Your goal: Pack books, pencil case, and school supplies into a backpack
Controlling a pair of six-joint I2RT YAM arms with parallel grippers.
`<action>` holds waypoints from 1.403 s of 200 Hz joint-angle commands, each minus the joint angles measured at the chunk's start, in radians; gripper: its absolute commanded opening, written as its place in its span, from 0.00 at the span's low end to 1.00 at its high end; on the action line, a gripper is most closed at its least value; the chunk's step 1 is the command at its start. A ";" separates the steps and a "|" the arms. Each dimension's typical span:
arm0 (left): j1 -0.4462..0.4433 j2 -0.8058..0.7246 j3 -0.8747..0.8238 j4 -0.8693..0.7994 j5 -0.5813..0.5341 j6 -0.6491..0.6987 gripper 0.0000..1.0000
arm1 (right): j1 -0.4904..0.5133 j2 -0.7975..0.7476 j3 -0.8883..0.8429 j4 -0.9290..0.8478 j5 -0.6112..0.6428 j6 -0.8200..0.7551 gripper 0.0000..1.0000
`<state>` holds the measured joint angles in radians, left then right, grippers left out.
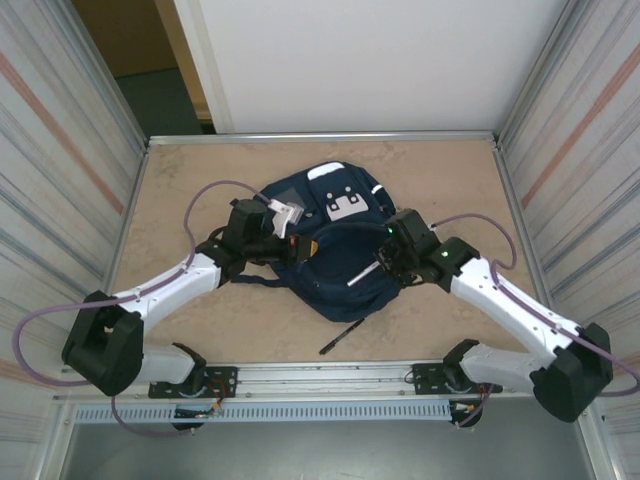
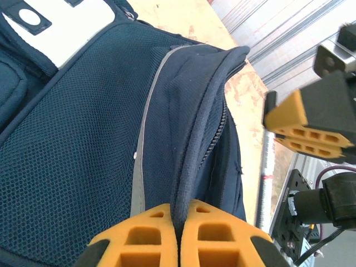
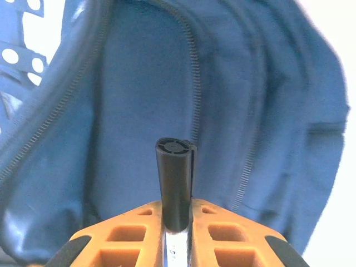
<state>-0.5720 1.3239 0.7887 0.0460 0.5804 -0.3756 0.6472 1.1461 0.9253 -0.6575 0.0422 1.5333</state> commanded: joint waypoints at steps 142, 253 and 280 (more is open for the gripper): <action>0.048 0.033 0.046 0.037 0.053 -0.059 0.00 | 0.043 0.036 0.036 0.009 0.148 -0.073 0.46; 0.093 0.181 0.173 0.229 -0.095 -0.096 0.00 | 0.467 0.213 -0.039 -0.060 0.185 0.300 0.67; 0.093 0.176 0.205 0.234 -0.105 -0.056 0.00 | 0.472 0.299 -0.038 -0.020 0.083 0.321 0.67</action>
<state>-0.4915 1.5158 0.9237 0.1822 0.5220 -0.4683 1.1114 1.3891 0.8715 -0.7006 0.2031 1.7824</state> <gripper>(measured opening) 0.052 0.669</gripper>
